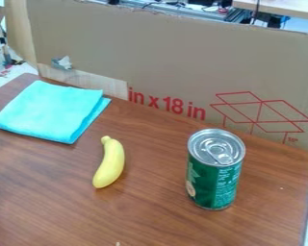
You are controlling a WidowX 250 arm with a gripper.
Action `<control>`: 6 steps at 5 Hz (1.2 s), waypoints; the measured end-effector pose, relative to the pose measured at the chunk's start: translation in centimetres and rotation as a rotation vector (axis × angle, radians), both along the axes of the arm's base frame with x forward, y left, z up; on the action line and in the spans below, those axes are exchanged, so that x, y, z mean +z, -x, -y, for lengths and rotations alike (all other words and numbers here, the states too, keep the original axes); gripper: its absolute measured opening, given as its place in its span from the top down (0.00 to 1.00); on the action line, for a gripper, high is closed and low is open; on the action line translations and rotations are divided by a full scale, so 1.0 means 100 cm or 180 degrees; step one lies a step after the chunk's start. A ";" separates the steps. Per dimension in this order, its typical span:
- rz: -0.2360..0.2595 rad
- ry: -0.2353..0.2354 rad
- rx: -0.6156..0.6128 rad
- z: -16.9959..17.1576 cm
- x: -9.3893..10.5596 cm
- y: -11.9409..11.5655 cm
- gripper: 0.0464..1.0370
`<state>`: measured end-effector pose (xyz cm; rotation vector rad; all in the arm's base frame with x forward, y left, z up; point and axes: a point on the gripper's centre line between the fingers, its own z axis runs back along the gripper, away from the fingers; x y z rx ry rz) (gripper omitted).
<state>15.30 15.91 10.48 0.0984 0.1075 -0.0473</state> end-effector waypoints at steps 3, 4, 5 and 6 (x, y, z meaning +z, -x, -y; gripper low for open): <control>-0.0040 -0.0171 -0.0008 0.025 0.044 -0.009 0.03; -0.0111 -0.0130 -0.0230 0.048 0.049 -0.020 0.03; -0.0092 0.0013 -0.0326 0.080 0.049 -0.030 0.03; -0.0032 0.0036 -0.0272 0.096 0.049 -0.035 0.03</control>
